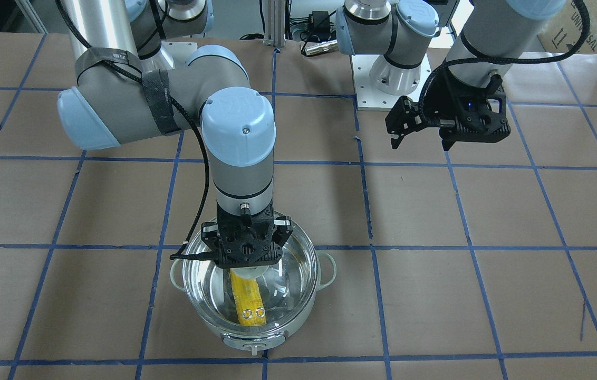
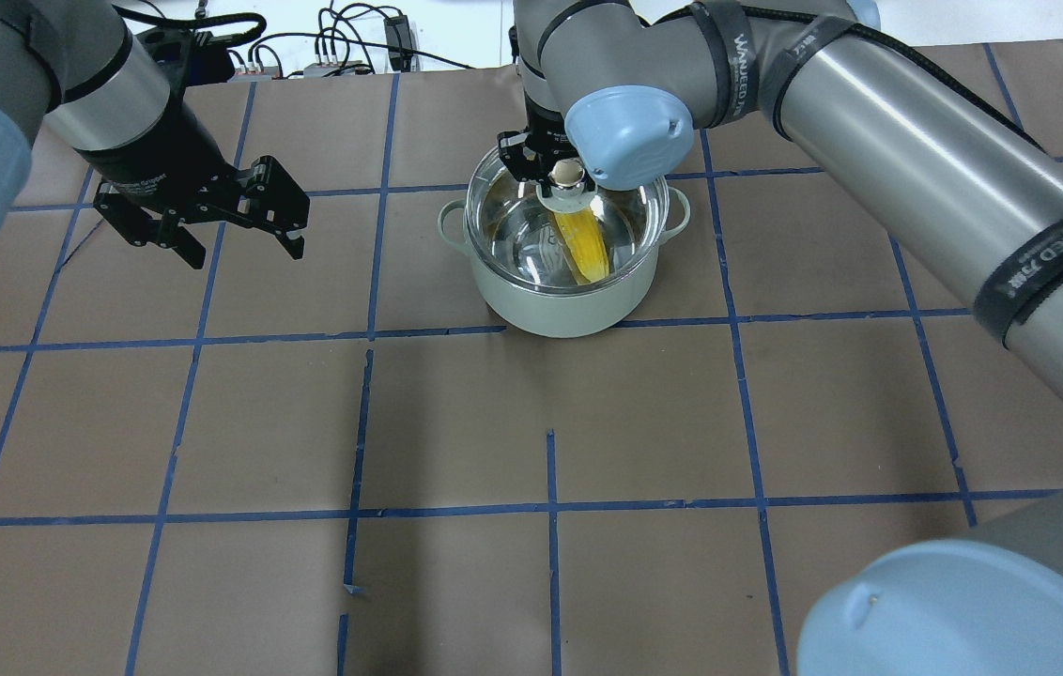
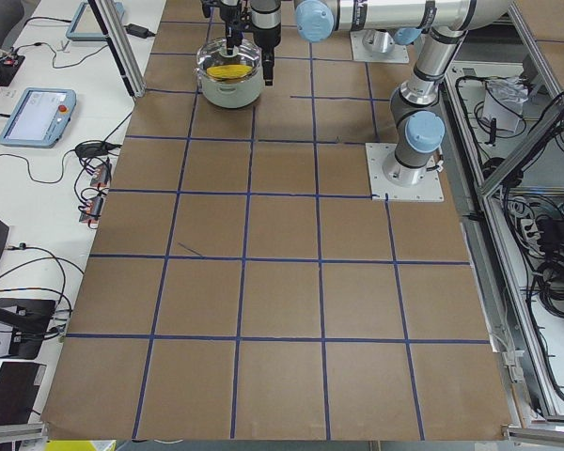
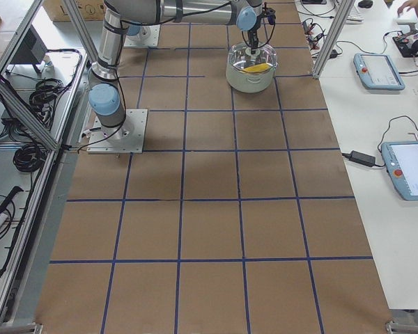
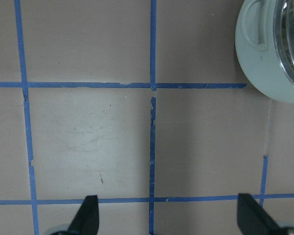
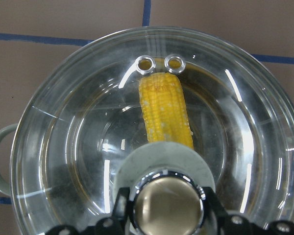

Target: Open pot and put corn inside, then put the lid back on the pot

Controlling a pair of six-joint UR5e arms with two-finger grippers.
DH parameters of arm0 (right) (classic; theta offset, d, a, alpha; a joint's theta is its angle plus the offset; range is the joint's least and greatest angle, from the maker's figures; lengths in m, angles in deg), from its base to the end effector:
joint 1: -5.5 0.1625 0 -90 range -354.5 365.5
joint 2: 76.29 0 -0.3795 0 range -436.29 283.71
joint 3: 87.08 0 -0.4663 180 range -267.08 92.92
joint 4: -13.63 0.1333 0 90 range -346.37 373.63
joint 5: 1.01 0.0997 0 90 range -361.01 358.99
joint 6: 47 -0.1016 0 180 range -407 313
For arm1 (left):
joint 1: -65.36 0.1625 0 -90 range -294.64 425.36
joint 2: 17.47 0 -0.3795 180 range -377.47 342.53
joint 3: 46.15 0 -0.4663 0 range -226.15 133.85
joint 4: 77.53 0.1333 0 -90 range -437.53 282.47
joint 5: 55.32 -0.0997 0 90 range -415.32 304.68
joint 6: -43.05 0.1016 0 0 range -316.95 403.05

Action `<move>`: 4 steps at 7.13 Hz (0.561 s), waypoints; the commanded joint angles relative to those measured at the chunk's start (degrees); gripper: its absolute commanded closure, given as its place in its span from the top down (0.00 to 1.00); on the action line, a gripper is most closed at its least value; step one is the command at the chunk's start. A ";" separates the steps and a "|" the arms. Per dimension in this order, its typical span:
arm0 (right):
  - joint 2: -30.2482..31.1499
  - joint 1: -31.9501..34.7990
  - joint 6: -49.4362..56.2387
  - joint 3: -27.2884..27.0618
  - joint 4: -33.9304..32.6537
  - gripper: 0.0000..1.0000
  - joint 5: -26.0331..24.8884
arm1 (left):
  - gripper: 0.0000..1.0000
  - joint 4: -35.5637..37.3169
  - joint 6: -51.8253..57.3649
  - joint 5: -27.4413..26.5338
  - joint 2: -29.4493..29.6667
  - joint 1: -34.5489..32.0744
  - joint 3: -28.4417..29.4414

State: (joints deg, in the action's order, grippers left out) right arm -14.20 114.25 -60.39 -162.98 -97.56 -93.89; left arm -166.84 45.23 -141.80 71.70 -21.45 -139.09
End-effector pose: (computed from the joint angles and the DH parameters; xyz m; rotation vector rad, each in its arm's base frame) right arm 0.3600 -0.6618 0.2987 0.1409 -3.1184 0.2152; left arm -0.1083 -0.5645 0.4209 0.0283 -3.0788 -0.0337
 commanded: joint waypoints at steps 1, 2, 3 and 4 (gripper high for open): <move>0.05 0.06 -0.15 -0.30 -0.17 0.09 0.33 | 1.00 -0.24 0.01 0.17 -0.13 -0.38 0.83; 0.05 0.23 -0.32 -0.39 -0.43 0.09 0.33 | 1.00 -0.24 -0.07 0.00 -0.48 -1.95 0.91; 0.05 0.24 -1.02 -0.39 -0.43 0.09 0.33 | 1.00 -0.33 0.01 -0.18 -1.27 -3.62 0.91; -0.04 0.15 -1.03 -0.39 -0.52 0.09 0.42 | 1.00 -0.24 0.01 0.08 -1.36 -4.42 0.91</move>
State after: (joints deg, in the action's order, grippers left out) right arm -14.17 114.43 -61.17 -163.35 -97.98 -93.54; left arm -167.12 45.22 -141.84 70.69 -24.58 -138.21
